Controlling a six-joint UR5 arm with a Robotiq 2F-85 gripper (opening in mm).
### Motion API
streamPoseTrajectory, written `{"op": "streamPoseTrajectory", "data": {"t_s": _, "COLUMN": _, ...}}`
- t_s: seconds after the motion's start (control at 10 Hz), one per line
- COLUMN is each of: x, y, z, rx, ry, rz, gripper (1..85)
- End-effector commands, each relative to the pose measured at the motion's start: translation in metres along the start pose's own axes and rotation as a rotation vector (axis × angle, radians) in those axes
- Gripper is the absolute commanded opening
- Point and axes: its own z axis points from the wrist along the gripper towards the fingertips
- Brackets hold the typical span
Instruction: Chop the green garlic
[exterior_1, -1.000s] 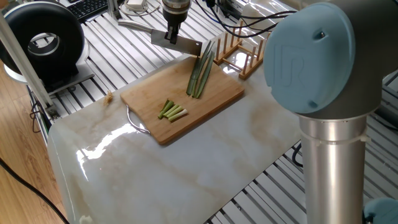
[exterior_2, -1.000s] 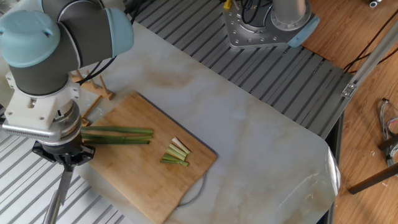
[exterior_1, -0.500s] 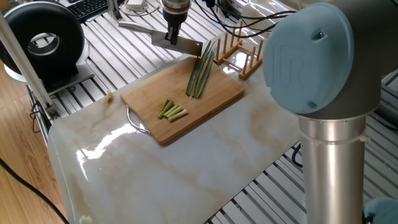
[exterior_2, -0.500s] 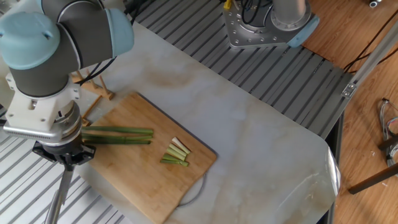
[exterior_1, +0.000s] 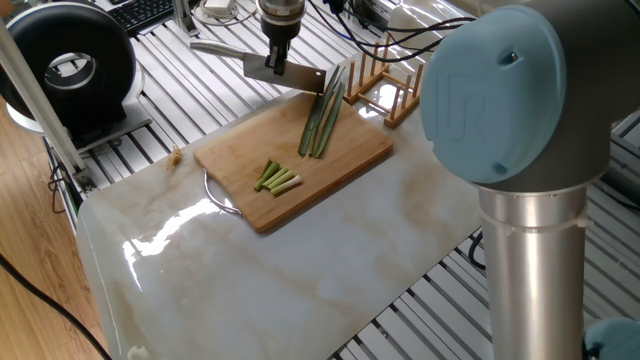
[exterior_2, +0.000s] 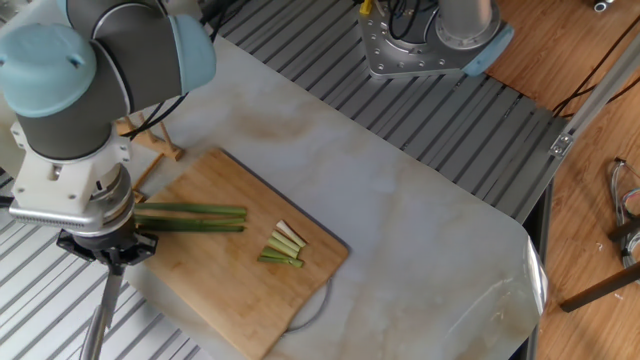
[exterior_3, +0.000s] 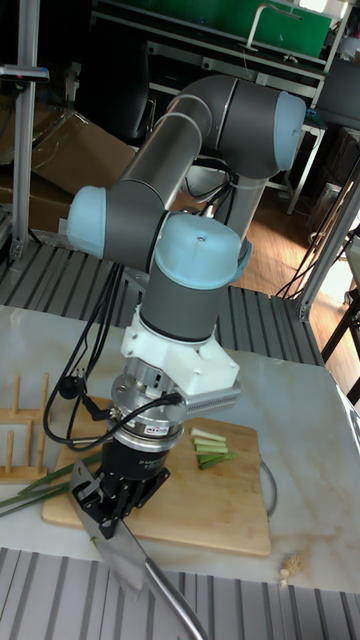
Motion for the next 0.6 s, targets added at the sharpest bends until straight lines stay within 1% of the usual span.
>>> {"op": "streamPoseTrajectory", "data": {"t_s": 0.0, "x": -0.002, "y": 0.002, "z": -0.001, "rx": -0.012, "ry": -0.008, "rz": 0.006, "gripper": 1.3}}
{"op": "streamPoseTrajectory", "data": {"t_s": 0.1, "x": -0.003, "y": -0.001, "z": -0.001, "rx": -0.001, "ry": -0.013, "rz": -0.001, "gripper": 1.3}}
{"op": "streamPoseTrajectory", "data": {"t_s": 0.2, "x": -0.004, "y": -0.008, "z": -0.002, "rx": 0.027, "ry": -0.017, "rz": -0.022, "gripper": 1.3}}
{"op": "streamPoseTrajectory", "data": {"t_s": 0.3, "x": -0.007, "y": -0.018, "z": -0.008, "rx": 0.072, "ry": -0.019, "rz": -0.05, "gripper": 1.3}}
{"op": "streamPoseTrajectory", "data": {"t_s": 0.4, "x": -0.006, "y": -0.014, "z": -0.017, "rx": 0.069, "ry": -0.001, "rz": -0.05, "gripper": 1.3}}
{"op": "streamPoseTrajectory", "data": {"t_s": 0.5, "x": -0.003, "y": -0.004, "z": -0.027, "rx": 0.046, "ry": 0.022, "rz": -0.047, "gripper": 1.3}}
